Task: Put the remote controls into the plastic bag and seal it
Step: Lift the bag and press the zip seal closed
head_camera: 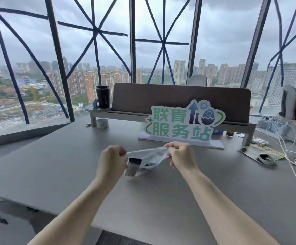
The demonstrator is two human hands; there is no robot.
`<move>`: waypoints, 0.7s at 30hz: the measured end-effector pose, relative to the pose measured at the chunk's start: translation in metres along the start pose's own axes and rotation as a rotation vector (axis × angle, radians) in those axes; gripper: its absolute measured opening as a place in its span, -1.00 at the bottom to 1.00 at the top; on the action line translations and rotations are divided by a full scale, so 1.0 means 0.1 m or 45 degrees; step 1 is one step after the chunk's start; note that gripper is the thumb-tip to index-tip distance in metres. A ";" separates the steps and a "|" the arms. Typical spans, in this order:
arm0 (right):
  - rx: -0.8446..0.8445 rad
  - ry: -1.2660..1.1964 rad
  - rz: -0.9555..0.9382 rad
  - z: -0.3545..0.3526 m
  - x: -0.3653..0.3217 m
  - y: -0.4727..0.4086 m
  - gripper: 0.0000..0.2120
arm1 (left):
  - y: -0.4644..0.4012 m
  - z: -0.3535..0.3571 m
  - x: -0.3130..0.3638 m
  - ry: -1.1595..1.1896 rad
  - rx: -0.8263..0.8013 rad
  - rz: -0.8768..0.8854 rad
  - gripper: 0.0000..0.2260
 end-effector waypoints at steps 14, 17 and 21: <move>0.149 -0.437 0.044 -0.51 -0.85 -0.23 -0.86 | -0.34 -0.25 0.77 0.536 -0.505 -0.075 -0.82; 0.112 -0.481 0.059 -0.55 -0.82 -0.19 -0.86 | -0.30 -0.22 0.69 0.444 -0.409 0.025 -0.77; 0.056 -0.499 0.056 -0.61 -0.80 -0.17 -0.84 | -0.27 -0.25 0.62 0.382 -0.196 0.037 -0.91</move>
Point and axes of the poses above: each hand's wrist, its own y-axis away from the middle knuckle, its own z-axis out of the palm, x = y × z, the point moved 8 cm from there along -y, towards the middle knuckle, and after that the axes turned 14 degrees about -z, right-handed, at the moved point
